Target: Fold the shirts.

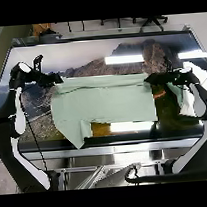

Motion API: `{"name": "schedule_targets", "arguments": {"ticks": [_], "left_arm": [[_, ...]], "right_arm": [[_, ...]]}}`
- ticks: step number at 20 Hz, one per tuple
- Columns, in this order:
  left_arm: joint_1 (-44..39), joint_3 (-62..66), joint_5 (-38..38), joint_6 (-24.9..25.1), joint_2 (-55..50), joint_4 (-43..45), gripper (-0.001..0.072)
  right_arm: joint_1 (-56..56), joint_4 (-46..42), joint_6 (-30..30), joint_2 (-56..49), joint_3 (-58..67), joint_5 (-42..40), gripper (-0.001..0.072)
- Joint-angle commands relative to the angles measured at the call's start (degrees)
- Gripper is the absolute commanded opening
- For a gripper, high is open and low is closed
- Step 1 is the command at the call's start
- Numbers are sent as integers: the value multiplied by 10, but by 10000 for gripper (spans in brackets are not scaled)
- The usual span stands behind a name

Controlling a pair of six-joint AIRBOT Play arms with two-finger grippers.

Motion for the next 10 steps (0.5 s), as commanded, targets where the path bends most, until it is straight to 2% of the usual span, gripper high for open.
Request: {"name": "schedule_targets", "arguments": {"ticks": [1,2,3,6,10], "left_arm": [[12,58,-158,-33,4,-1,689],[21,51,-186,-45,15,-1,689],[29,26,-205,-53,33,-1,689],[50,-135,-222,-52,123,-1,689],[71,-446,-142,-45,279,-2,689]], "right_arm": [[-9,-93,52,61,1,30,272],[-16,-142,94,85,1,45,344],[-24,-182,123,106,0,71,379],[-63,-211,155,167,-55,147,355],[-113,-210,155,251,-210,147,356]]}}
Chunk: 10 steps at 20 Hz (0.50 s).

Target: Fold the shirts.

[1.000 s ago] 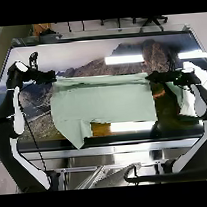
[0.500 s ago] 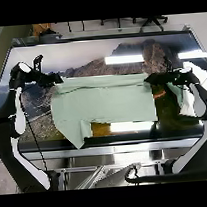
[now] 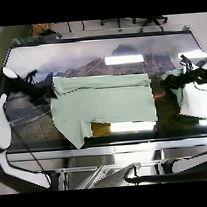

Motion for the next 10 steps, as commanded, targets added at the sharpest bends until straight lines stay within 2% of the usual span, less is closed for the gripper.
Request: {"name": "schedule_targets", "arguments": {"ticks": [1,6,10], "left_arm": [[16,-252,53,0,126,-2,689],[2,-456,160,0,212,-4,689],[-35,-530,261,23,228,-104,689]], "right_arm": [[-39,-20,17,73,-123,14,361],[-41,-16,18,95,-208,-9,362],[-36,-15,10,95,-249,-36,363]]}}
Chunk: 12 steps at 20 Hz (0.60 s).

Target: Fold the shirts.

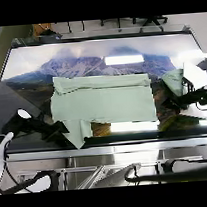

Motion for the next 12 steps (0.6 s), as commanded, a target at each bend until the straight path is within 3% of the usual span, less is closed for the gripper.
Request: {"name": "schedule_targets", "arguments": {"ticks": [1,3,4,6,8,12], "left_arm": [[-32,-75,118,32,17,-86,689],[-44,-75,136,61,18,-141,688],[-46,-65,134,72,18,-160,625],[-46,-31,114,79,18,-159,273],[-45,2,87,88,18,-157,43],[-46,52,41,90,18,-157,19]], "right_arm": [[6,4,-9,4,-49,-26,363],[12,9,-12,2,-69,-32,363],[16,11,-13,-2,-76,-32,363],[25,11,-13,-9,-83,-32,363],[36,11,-15,-17,-84,-32,363],[68,16,-15,-39,-85,-32,363]]}}
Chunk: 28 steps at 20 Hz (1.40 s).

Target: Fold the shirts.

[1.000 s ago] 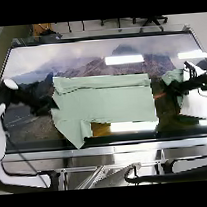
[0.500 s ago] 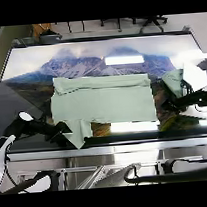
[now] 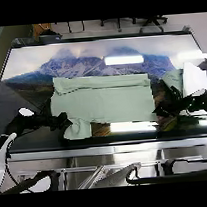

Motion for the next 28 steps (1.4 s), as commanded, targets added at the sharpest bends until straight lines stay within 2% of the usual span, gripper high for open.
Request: {"name": "schedule_targets", "arguments": {"ticks": [1,2,3,4,7,12,16,19,21,23,25,28], "left_arm": [[-1,41,-47,7,1,-13,19],[-1,50,-62,7,1,-13,18],[-1,60,-78,11,1,-13,18],[-1,72,-98,11,1,-12,18],[-1,103,-146,-3,27,35,17],[-1,76,-217,-53,165,176,17],[-1,28,-273,-71,268,182,17],[-1,5,-254,-75,325,181,17],[-1,18,-204,-72,329,182,17],[-1,55,-153,-62,292,182,16],[-1,106,-118,-47,225,181,17],[-1,189,-76,-38,106,181,17]], "right_arm": [[32,1,-2,-23,-4,-11,362],[43,10,-4,-25,-4,-11,359],[53,23,-10,-26,-4,-8,250],[59,40,-26,-24,-3,-2,31],[58,29,2,-4,-3,1,20],[53,-102,104,62,-4,63,19],[53,-153,169,131,-5,119,19],[54,-140,172,193,-4,126,19],[54,-90,125,220,-3,93,19],[54,15,43,220,-2,28,19],[54,118,-42,198,-1,-42,19],[54,211,-122,119,19,-110,19]]}}
